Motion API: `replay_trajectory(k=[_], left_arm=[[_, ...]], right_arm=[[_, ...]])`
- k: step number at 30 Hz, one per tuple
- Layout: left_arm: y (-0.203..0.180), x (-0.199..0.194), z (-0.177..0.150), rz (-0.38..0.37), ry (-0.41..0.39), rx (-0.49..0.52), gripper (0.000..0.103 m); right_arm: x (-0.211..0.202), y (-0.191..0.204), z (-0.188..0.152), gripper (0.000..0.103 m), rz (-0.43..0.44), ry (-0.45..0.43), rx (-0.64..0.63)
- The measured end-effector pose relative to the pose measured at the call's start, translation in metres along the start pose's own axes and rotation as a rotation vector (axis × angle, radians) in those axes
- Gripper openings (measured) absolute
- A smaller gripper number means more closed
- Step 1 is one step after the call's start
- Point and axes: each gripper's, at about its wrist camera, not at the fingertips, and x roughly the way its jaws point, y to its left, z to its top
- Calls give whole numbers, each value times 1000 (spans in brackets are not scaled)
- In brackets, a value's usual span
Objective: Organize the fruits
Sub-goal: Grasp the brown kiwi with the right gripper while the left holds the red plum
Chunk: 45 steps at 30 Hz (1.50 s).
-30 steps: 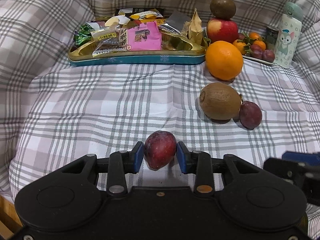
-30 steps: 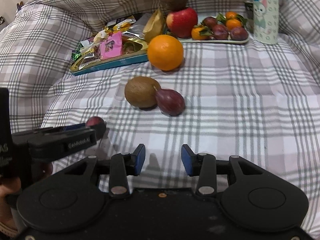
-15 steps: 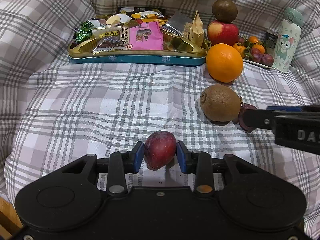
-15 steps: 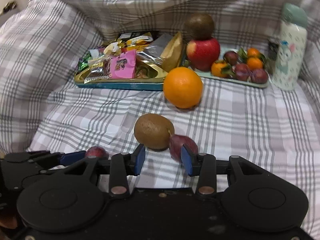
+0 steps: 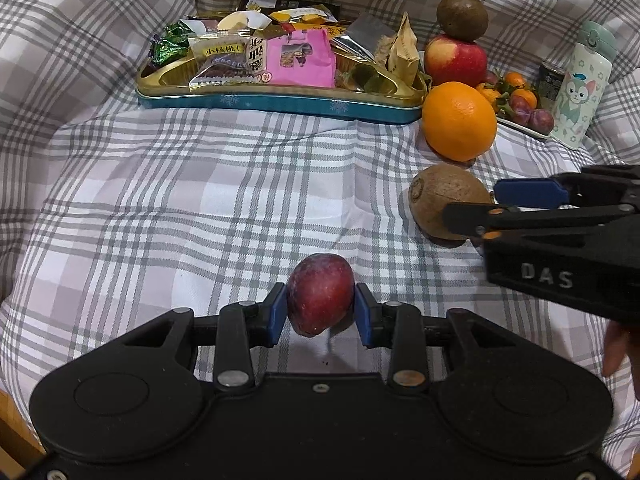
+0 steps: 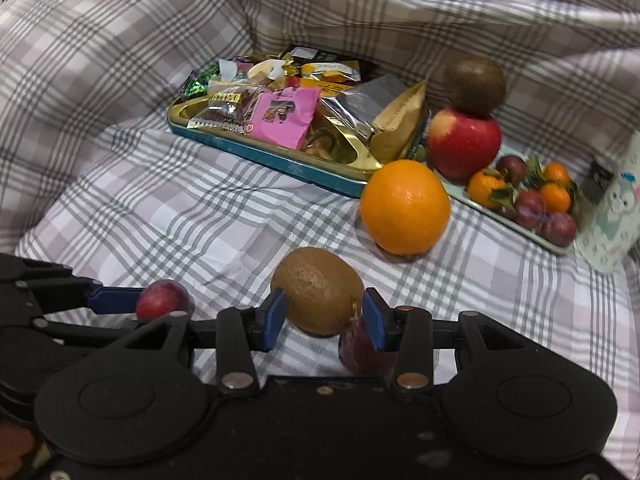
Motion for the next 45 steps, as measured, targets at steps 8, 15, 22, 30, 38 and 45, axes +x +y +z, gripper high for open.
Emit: replay_trajectory(k=[8,15,22,30,38,45], left_arm=[[2,2,2,-12,4,-12,44],[4,2,2,-23,9,-23,44],[5,2,2,-26,10,-31,44],[8,-8,-1,-11,2,-36,44],[6,-30,-5,0,-20,-28,44],[4,-54,-14,6,-39,-26,44]], right_arm=[[13,4,10,53,22,-22,-44],[29,2,17,57,85,12,28],[26,7,12,58,68,-9,39],[7,-3,5,57,113,-16,163],[-27,-6,-10,57,112,-51,228],[-60,-6,-28,58,113,-81,289]])
